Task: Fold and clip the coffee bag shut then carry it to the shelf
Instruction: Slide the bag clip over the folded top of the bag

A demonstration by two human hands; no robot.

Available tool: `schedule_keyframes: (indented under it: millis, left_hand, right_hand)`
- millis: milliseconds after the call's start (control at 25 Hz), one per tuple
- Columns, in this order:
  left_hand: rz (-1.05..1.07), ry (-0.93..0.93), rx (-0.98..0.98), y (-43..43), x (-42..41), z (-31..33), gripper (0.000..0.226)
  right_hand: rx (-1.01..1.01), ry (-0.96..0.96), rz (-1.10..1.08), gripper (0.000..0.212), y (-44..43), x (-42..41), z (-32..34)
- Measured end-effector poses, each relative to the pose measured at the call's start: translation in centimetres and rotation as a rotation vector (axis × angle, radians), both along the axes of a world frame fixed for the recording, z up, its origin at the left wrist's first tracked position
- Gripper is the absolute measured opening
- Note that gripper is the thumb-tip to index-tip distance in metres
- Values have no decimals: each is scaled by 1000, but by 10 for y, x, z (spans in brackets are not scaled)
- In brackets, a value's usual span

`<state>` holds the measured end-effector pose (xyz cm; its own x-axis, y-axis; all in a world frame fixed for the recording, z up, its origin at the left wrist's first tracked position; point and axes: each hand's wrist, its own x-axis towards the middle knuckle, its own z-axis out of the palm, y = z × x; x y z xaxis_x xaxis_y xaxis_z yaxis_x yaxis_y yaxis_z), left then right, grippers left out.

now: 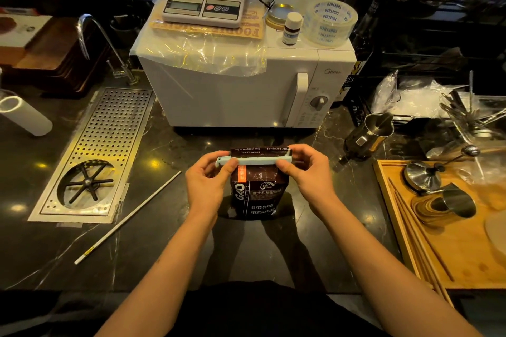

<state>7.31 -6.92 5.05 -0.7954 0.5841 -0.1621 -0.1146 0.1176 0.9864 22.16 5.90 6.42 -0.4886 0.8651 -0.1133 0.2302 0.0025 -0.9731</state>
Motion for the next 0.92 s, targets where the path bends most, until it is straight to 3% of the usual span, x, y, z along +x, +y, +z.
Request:
schedule_keyframes:
  millis: [160, 280, 640, 800, 920]
  left_hand:
    - [-254, 394, -124, 0, -14, 14, 26]
    - [-365, 684, -114, 10, -17, 26, 23]
    - [-423, 781, -93, 27, -21, 29, 4]
    - [-413, 748, -73, 26, -18, 27, 3]
    - [-356, 654, -50, 21, -17, 23, 4]
  right_hand:
    - [206, -90, 169, 20, 5, -1, 7]
    - [406, -150, 243, 11, 9, -10, 16]
    - [584, -286, 287, 2, 5, -30, 24]
    - [702, -452, 237, 4, -4, -35, 28]
    - [642, -419, 208, 5, -5, -32, 25]
